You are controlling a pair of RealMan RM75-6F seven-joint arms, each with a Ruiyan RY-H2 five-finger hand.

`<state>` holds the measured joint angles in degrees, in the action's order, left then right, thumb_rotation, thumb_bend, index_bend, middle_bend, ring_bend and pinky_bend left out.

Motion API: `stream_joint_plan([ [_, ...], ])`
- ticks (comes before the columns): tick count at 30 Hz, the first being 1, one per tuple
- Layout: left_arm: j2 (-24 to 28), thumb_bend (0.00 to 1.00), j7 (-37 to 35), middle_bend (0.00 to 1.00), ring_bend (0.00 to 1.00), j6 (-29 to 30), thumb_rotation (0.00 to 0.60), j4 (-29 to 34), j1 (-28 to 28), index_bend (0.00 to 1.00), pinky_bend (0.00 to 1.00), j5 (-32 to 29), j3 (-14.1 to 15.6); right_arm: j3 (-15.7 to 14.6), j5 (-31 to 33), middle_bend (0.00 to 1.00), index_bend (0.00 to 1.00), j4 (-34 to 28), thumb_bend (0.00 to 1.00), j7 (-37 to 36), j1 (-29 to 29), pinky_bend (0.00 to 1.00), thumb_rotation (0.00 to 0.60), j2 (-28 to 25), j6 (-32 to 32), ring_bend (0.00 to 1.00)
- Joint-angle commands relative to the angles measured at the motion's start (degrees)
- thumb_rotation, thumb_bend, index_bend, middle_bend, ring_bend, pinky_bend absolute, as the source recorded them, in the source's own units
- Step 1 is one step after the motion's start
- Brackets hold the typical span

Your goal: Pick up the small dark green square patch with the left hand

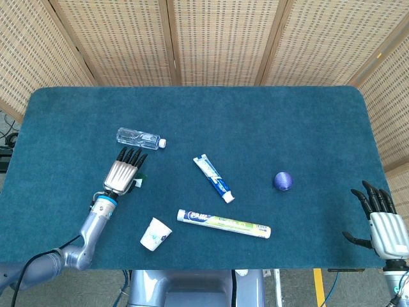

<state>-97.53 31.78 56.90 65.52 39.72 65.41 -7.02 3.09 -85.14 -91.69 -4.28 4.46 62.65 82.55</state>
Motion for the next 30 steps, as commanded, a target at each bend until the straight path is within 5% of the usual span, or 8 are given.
stream_joint_plan([
  [1,0.7,0.6,-1.4,0.0,0.0,0.5,0.6,1.5,-0.5,0.0,0.0,0.0,-0.4,0.0,0.0,0.0,0.12,0.0,0.13,-0.1,0.0,0.0,0.6,-0.1,0.1,0.0],
  [9,3.1,0.57,-3.0,0.0,0.0,1.3,0.6,5.5,-1.4,0.0,0.0,1.0,-0.1,0.0,0.0,0.0,0.12,-0.1,0.13,0.0,0.0,0.0,0.6,0.0,0.1,0.0],
  [17,7.8,0.39,-5.2,0.0,0.0,0.7,0.6,13.3,-2.9,0.01,0.0,0.9,0.7,0.2,0.4,0.0,0.12,0.0,0.13,-0.1,-0.1,0.0,0.6,-0.1,0.0,0.0],
  [30,9.8,0.37,-6.3,0.0,0.0,2.4,0.6,13.9,-5.6,0.27,0.0,4.8,4.9,-0.4,-0.1,0.0,0.12,-0.2,0.13,0.6,-0.7,0.0,0.6,-0.6,0.7,0.0],
])
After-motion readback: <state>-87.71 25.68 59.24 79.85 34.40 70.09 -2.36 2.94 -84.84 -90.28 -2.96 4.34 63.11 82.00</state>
